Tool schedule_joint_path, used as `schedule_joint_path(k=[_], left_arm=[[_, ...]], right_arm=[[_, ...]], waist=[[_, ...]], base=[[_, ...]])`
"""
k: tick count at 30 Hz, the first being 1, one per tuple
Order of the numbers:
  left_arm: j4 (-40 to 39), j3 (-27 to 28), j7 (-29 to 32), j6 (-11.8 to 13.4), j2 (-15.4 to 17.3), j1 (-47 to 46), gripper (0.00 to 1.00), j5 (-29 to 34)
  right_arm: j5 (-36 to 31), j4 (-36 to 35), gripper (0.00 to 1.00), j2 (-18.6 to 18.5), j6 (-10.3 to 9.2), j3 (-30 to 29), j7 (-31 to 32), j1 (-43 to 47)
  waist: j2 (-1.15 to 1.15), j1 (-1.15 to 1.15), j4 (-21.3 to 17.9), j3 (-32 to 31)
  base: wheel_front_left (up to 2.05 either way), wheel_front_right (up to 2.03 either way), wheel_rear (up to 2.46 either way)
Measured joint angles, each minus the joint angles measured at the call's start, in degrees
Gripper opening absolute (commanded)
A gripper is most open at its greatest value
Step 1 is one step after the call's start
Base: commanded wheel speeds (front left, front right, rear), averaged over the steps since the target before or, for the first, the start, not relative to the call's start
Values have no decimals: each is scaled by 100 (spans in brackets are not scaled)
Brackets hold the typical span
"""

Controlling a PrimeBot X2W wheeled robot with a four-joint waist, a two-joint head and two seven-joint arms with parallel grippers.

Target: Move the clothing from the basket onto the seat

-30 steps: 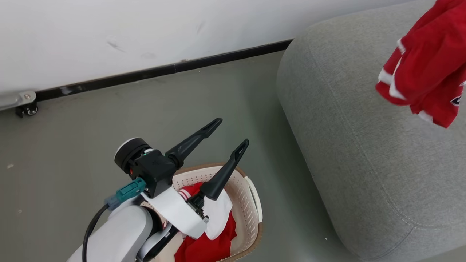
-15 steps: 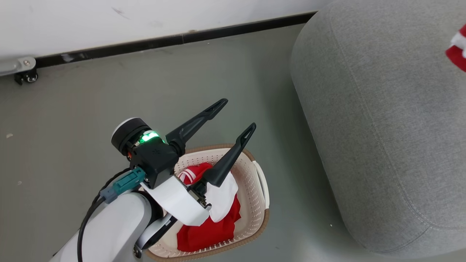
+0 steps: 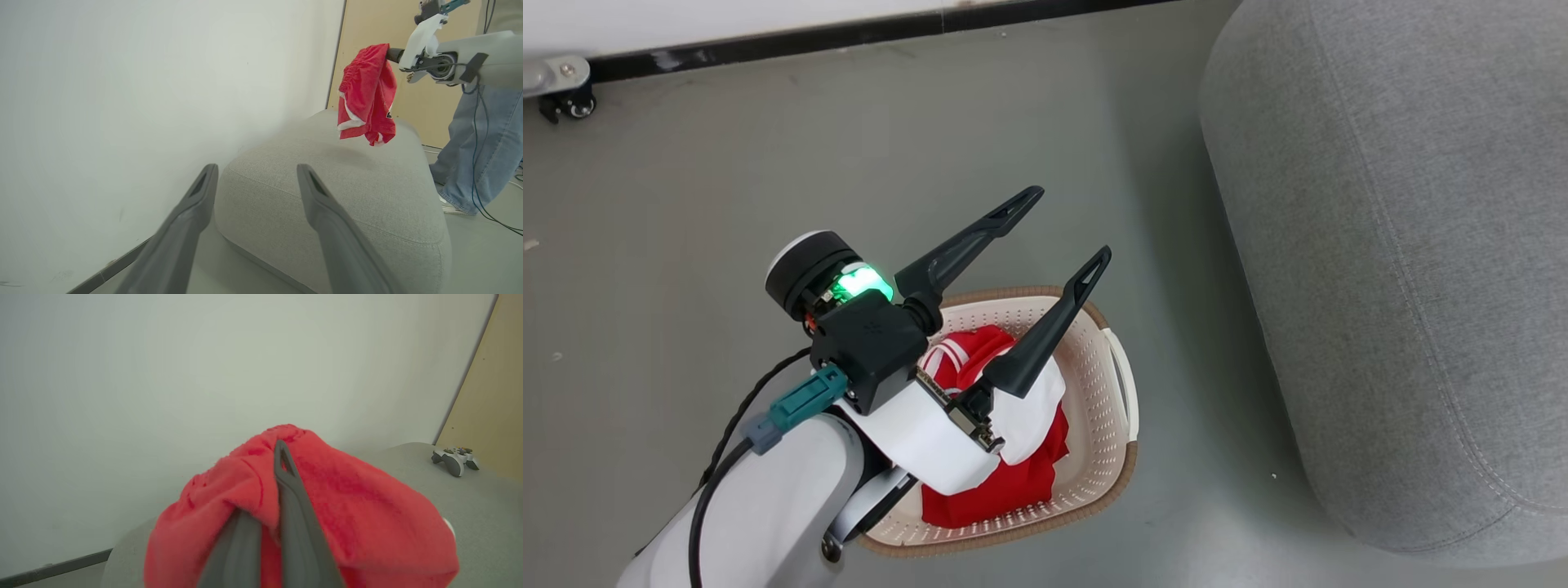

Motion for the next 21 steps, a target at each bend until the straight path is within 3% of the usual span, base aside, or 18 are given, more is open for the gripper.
schedule_joint_path(k=[5, 21], left_arm=[[-37, -18, 53, 0, -2, -105, 100, 45], [-66, -23, 80, 0, 74, -192, 100, 146]], right_arm=[[97, 192, 0, 546, 0, 102, -60, 281], [99, 703, 0, 1313, 0, 160, -171, 750]], waist=[[0, 0, 52, 192], [0, 0, 61, 498]], base=[[0, 0, 0], [0, 0, 0]])
